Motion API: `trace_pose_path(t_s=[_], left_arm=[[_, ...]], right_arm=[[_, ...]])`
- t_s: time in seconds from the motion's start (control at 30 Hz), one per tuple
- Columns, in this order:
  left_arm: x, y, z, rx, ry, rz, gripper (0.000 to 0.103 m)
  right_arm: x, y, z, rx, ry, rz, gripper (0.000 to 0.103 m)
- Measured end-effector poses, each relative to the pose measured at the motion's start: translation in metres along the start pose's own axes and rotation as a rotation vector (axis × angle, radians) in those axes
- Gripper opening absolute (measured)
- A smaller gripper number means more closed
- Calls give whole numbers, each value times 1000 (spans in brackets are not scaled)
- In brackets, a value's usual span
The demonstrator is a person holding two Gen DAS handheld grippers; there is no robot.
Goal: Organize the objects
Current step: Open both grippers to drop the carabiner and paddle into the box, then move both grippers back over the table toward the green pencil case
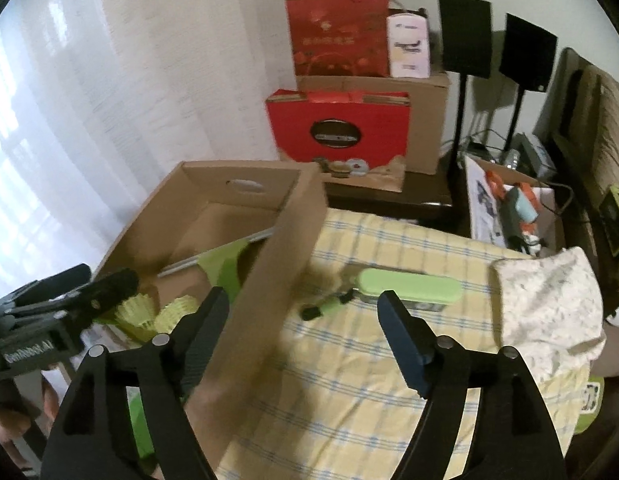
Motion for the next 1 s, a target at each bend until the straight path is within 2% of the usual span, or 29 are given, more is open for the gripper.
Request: trace_pose_path(t_s=[0.1, 0.3, 0.63, 1.0], left_arm=[[1, 1, -8, -1, -7, 0, 102], [5, 2, -28, -32, 0, -10, 103], [11, -2, -72, -123, -5, -26, 103], [-11, -13, -148, -275, -81, -9, 103]], right_arm=[[6, -2, -16, -9, -34, -1, 80], [17, -5, -42, -27, -72, -11, 83], [37, -9, -83, -47, -90, -23, 101], [58, -21, -145, -92, -152, -38, 101]])
Point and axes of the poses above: each gripper's, at about its wrist camera, not at the fingertips, and x roughly against the way its jaws point, z to its left, y to its top, the point moved 8 cm from there along -x, roughly the way its jaws point, and after that the axes turned 6 degrees about -x, right-handed, at the moved point
